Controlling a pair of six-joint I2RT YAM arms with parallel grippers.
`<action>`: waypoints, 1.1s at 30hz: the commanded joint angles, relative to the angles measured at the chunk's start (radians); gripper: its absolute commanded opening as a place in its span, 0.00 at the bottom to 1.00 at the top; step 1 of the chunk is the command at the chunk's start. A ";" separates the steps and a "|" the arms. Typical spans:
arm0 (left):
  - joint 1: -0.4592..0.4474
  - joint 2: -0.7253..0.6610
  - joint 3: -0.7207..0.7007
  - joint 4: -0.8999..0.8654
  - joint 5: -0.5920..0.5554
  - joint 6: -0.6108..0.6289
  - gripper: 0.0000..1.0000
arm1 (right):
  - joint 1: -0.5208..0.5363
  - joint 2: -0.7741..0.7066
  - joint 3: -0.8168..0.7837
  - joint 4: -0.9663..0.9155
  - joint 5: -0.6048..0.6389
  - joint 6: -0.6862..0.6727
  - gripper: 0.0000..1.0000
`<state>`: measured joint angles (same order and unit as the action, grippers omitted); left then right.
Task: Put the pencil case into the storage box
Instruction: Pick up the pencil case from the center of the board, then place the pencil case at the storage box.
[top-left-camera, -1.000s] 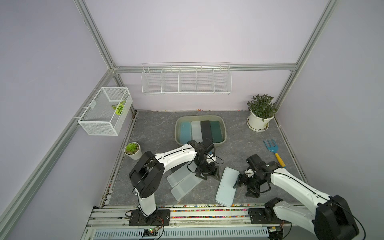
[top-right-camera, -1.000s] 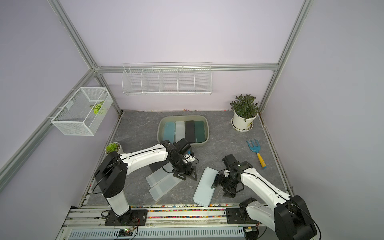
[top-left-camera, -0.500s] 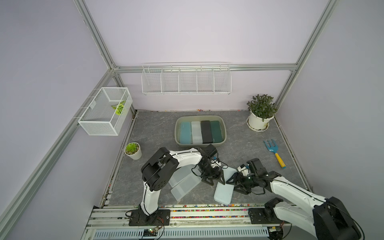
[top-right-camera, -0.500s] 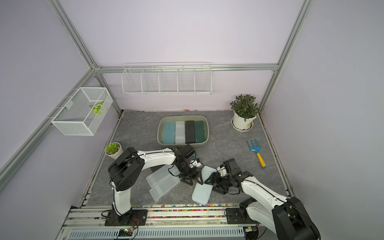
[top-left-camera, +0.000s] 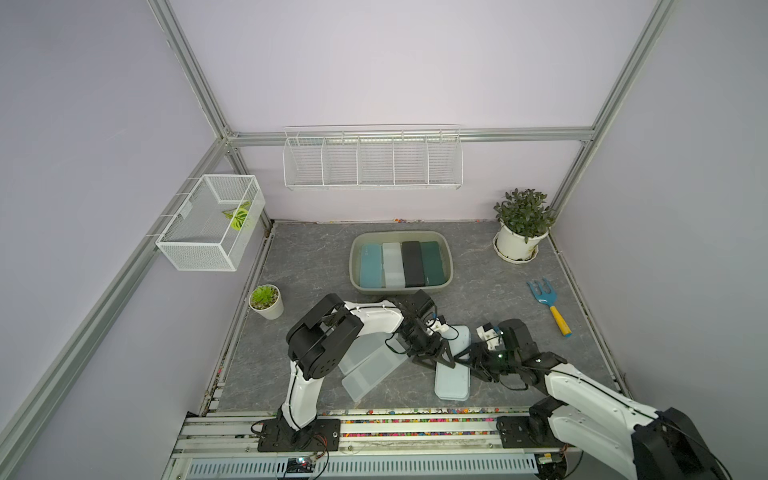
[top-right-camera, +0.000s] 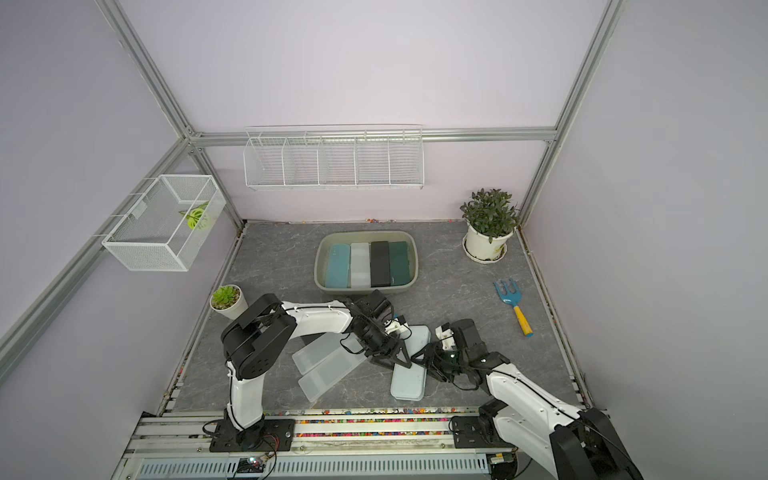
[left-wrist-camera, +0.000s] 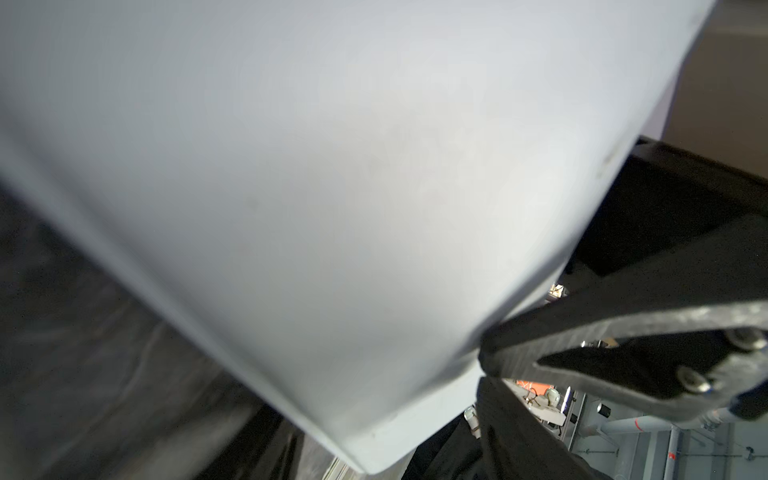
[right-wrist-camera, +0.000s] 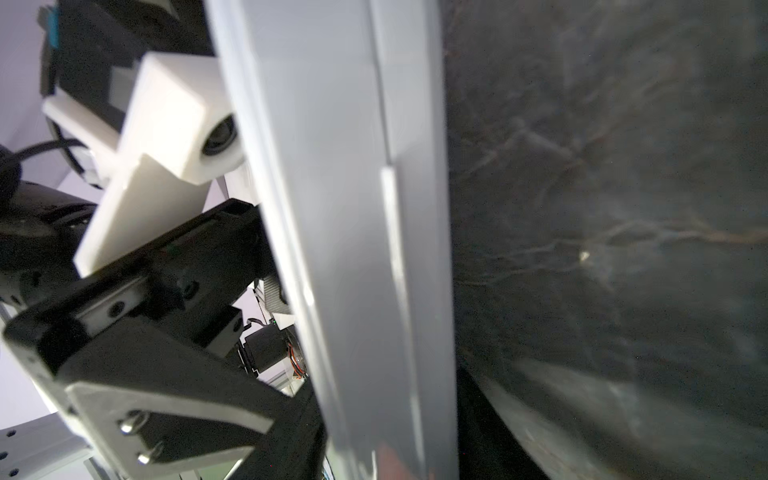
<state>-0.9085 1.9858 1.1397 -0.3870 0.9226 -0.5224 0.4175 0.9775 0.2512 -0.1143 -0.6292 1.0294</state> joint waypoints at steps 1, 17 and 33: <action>0.016 -0.003 -0.043 0.102 -0.091 -0.020 0.67 | 0.000 -0.015 0.000 0.007 0.002 0.006 0.47; 0.212 -0.364 0.015 -0.197 -0.191 0.107 0.96 | -0.070 -0.038 0.394 -0.318 0.077 -0.187 0.30; 0.645 -0.708 0.185 -0.420 -0.527 0.146 0.95 | -0.024 0.902 1.453 -0.406 -0.108 -0.486 0.26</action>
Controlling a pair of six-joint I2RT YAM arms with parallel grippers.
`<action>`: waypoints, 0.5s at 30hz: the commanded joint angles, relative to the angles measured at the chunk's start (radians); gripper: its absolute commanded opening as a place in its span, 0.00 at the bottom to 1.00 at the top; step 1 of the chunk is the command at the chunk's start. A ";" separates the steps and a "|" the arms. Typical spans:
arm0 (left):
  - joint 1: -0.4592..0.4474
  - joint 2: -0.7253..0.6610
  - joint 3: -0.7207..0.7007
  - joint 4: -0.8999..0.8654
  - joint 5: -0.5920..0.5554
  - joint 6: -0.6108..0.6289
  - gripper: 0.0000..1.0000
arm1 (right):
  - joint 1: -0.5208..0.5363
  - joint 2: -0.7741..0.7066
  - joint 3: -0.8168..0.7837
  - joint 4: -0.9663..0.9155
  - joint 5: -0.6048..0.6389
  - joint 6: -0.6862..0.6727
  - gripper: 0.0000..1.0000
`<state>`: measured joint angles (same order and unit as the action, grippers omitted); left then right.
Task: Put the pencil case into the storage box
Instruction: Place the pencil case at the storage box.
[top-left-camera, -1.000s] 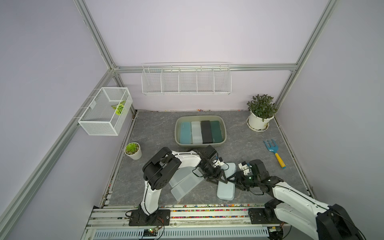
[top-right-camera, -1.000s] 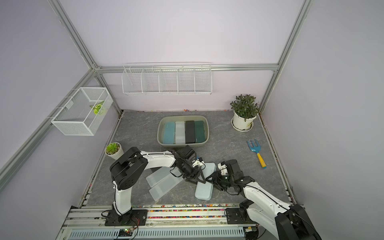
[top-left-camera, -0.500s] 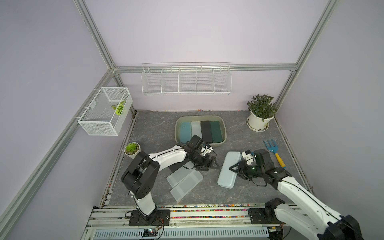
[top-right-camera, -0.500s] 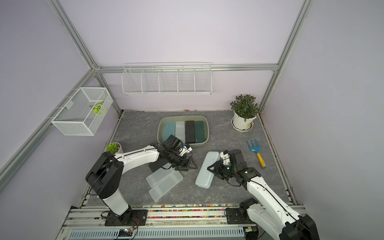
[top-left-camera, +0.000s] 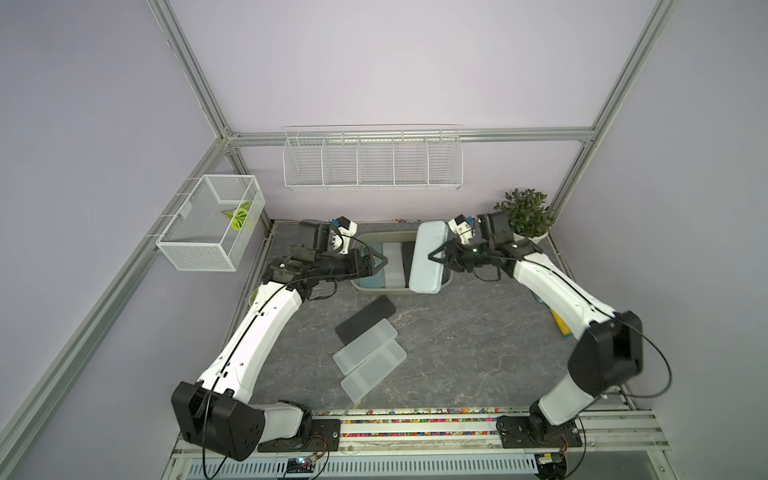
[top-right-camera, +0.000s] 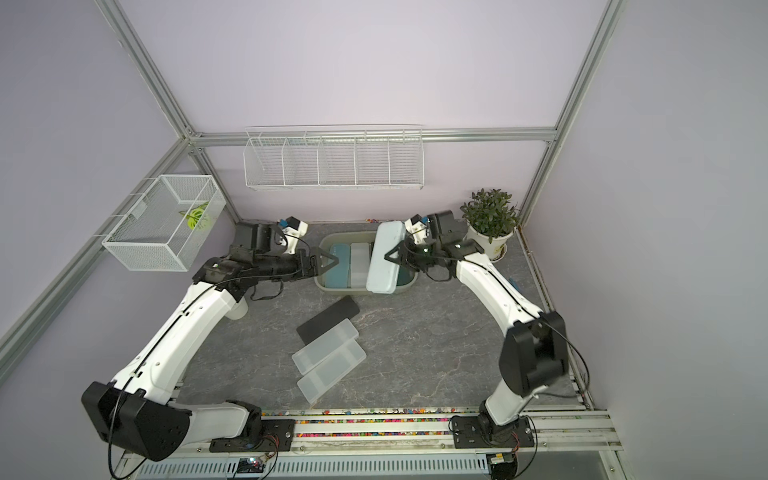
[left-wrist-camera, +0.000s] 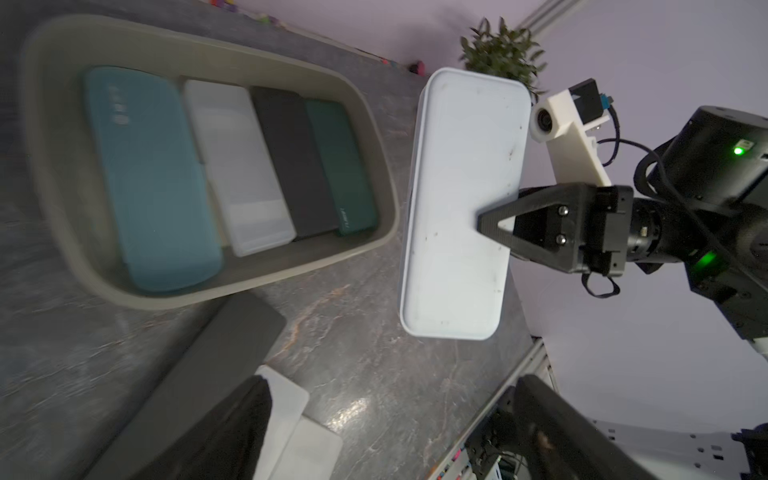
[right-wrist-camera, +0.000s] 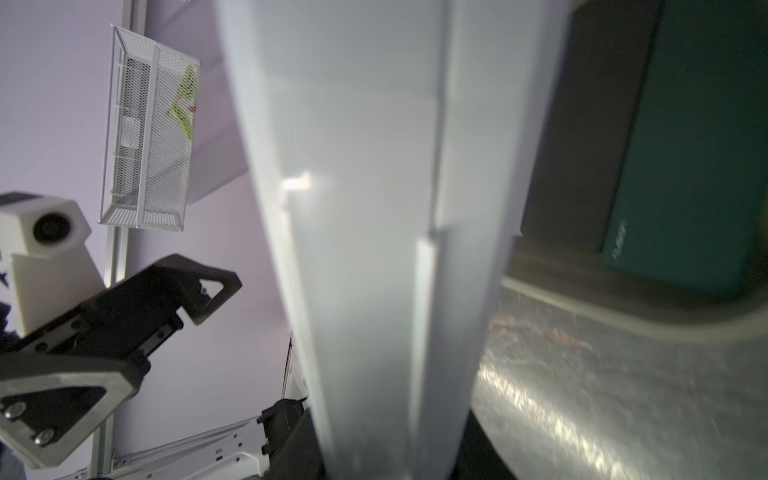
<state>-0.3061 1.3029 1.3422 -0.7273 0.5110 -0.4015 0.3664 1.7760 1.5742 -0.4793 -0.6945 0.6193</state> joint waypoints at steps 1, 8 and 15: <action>0.060 -0.035 -0.020 -0.093 -0.127 0.029 0.95 | 0.035 0.166 0.196 -0.046 -0.044 -0.079 0.25; 0.114 -0.061 -0.030 -0.172 -0.205 0.068 0.95 | 0.101 0.565 0.703 -0.129 -0.090 -0.033 0.23; 0.147 -0.083 -0.082 -0.172 -0.215 0.066 0.94 | 0.137 0.804 0.949 -0.109 -0.115 0.089 0.24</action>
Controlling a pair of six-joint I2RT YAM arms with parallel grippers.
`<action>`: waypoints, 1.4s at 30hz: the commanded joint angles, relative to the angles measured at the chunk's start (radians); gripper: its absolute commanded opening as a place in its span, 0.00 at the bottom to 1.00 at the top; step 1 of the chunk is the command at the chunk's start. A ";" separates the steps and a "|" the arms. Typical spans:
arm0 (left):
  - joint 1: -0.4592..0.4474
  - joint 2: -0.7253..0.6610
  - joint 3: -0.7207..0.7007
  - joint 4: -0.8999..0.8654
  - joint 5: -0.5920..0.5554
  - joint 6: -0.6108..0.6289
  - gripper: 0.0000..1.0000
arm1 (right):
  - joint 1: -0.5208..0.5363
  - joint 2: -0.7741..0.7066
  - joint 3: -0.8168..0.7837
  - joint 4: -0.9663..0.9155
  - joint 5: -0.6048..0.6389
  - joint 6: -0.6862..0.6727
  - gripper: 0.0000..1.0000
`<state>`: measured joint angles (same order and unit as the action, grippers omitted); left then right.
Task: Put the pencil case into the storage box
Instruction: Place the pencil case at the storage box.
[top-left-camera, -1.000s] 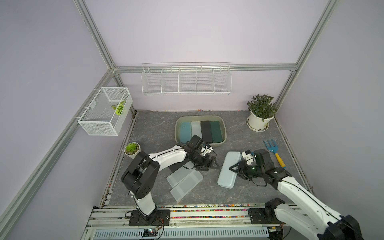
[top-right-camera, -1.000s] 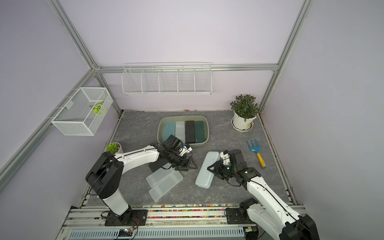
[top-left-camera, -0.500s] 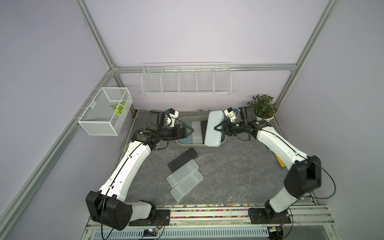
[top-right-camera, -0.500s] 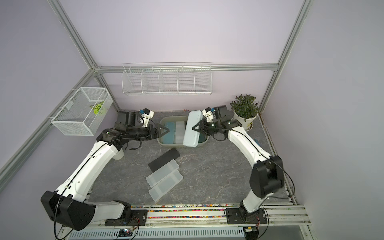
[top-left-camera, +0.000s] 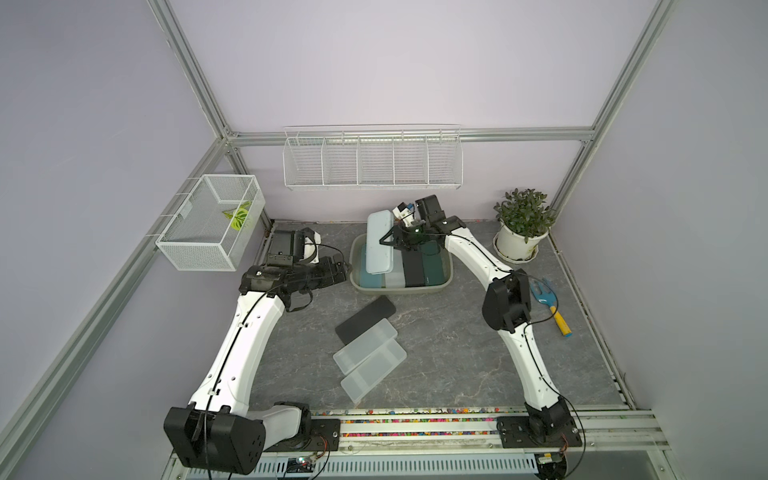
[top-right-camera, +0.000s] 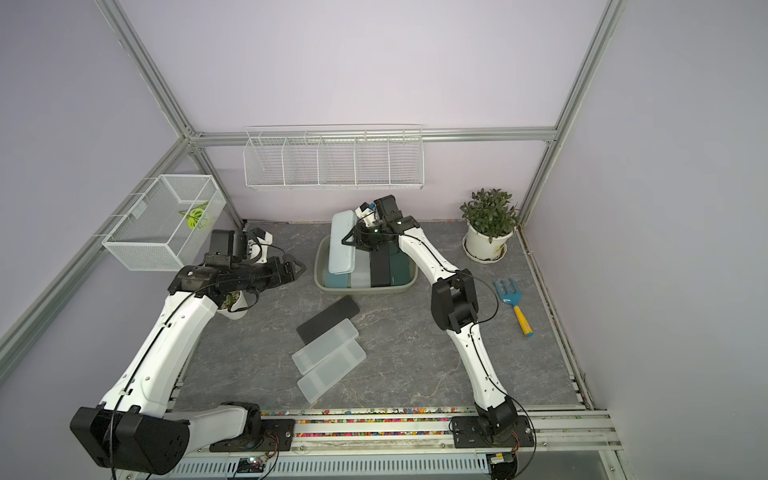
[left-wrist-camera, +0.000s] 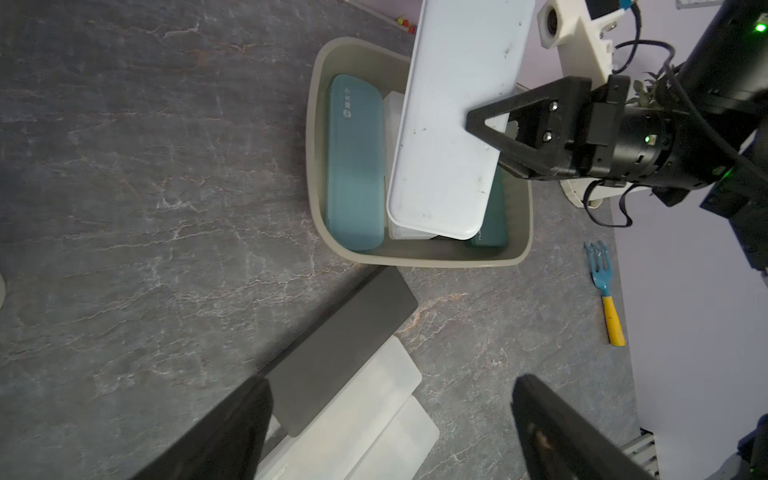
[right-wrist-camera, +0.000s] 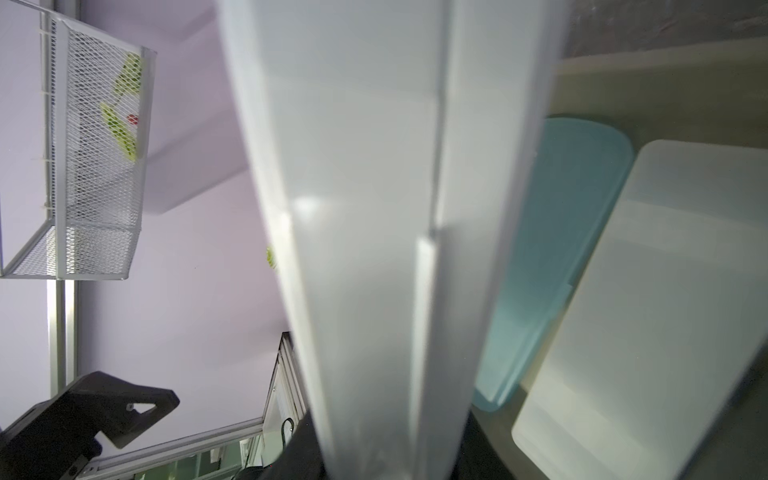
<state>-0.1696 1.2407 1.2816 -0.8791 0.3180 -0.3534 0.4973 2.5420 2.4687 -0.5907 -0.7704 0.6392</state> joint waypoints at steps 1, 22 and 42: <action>0.011 -0.021 -0.027 -0.019 -0.023 0.019 0.94 | 0.009 0.053 0.061 0.019 -0.039 0.083 0.24; 0.044 -0.006 -0.057 -0.029 -0.025 0.059 0.94 | 0.065 0.225 0.088 0.071 -0.003 0.213 0.54; 0.047 0.022 -0.059 -0.034 -0.075 0.108 0.94 | 0.061 -0.013 0.108 -0.286 0.260 -0.018 0.97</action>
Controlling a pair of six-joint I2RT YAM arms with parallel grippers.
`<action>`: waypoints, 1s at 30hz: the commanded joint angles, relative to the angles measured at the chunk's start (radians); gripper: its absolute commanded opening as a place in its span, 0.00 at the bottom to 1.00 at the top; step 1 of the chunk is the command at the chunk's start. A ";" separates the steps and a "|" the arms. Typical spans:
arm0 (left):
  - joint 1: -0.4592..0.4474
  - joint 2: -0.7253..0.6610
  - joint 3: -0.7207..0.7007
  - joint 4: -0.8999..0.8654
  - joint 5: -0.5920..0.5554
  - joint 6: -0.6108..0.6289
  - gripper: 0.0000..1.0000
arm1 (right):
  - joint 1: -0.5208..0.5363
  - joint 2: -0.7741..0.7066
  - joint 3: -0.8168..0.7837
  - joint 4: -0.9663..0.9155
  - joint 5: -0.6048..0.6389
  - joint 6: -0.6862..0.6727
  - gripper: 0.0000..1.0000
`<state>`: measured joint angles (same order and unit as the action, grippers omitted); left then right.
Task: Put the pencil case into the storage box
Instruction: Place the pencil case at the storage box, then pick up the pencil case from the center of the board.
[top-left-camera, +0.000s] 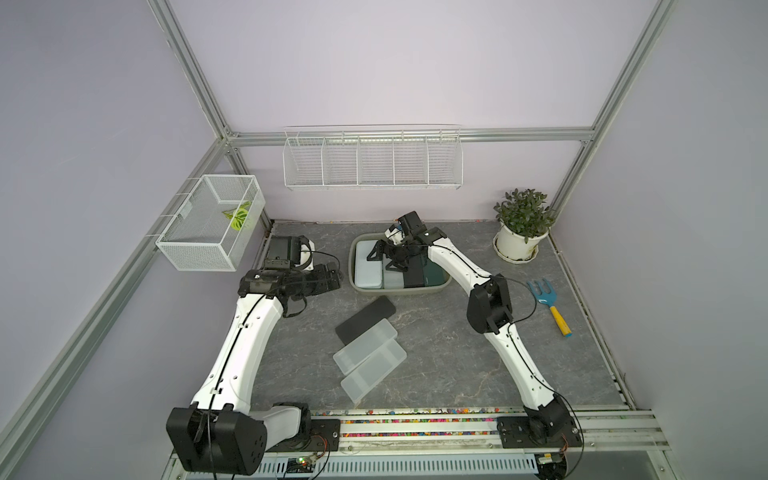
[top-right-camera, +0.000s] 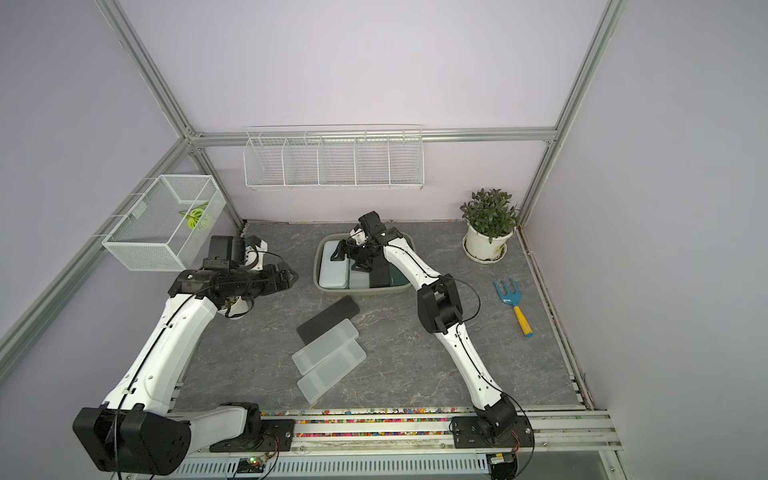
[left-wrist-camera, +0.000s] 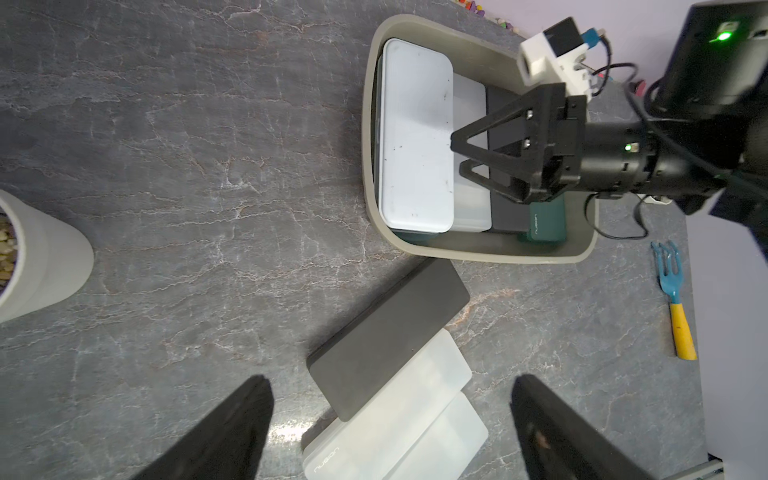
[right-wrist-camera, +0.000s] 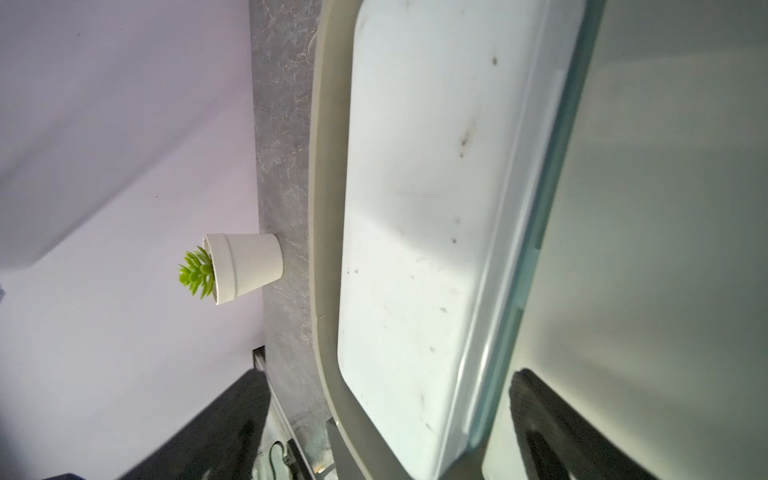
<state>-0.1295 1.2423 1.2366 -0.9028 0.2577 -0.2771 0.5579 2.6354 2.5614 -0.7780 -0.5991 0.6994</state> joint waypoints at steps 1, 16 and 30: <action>0.005 0.027 -0.015 -0.017 -0.010 0.039 0.91 | 0.001 -0.126 0.014 -0.115 0.110 -0.091 0.98; -0.251 0.168 -0.211 -0.157 0.000 -0.132 0.48 | -0.051 -0.718 -0.760 -0.007 0.233 -0.183 0.82; -0.562 0.117 -0.389 -0.157 0.069 -0.416 0.69 | -0.060 -0.964 -1.125 -0.015 0.234 -0.199 0.84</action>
<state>-0.6312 1.3758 0.8856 -1.0458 0.3042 -0.6106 0.4976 1.7275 1.4757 -0.8059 -0.3813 0.5175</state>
